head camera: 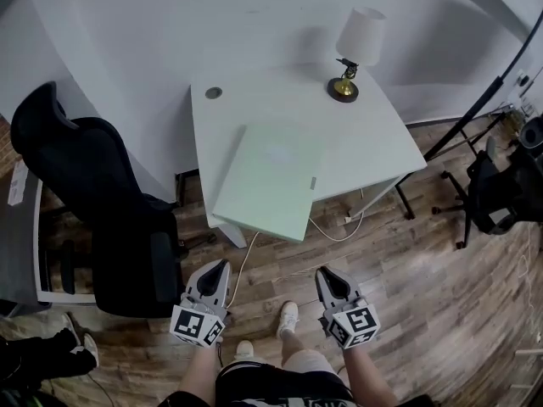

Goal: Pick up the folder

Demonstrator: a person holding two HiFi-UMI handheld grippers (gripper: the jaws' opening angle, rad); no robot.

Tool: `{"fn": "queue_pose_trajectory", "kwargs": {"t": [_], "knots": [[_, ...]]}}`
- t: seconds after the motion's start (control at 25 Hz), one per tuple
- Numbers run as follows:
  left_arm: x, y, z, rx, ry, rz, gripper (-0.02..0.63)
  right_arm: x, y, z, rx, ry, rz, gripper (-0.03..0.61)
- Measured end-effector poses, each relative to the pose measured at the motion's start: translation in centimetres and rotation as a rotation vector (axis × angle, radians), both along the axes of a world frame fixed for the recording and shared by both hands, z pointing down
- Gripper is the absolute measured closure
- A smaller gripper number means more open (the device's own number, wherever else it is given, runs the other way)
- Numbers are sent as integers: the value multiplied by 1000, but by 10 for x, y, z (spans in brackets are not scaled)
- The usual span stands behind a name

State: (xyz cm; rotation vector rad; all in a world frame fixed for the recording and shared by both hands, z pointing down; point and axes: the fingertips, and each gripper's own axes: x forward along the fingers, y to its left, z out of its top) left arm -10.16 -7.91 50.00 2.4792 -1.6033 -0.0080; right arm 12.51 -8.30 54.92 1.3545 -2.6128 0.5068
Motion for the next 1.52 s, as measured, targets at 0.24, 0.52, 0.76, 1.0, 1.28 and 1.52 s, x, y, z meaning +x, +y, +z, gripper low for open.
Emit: {"fn": "queue_pose_trajectory", "kwargs": {"t": [0.24, 0.52, 0.76, 1.0, 1.28, 1.52], "knots": [[17, -13, 2, -16, -10, -22, 601, -2, -17, 7, -17, -24, -35, 538], [22, -25, 4, -9, -21, -63, 601, -22, -30, 19, -64, -96, -94, 537], [23, -31, 14, -34, -57, -41, 601, -39, -38, 40, -175, -230, -13, 420], [18, -40, 30, -43, -65, 8, 601, -53, -48, 59, -321, -508, 109, 321], [5, -52, 46, -53, -58, 90, 601, -82, -56, 80, -394, -686, 208, 287], [-6, -62, 60, -55, -60, 138, 601, -95, -67, 74, -380, -890, 296, 251]]}}
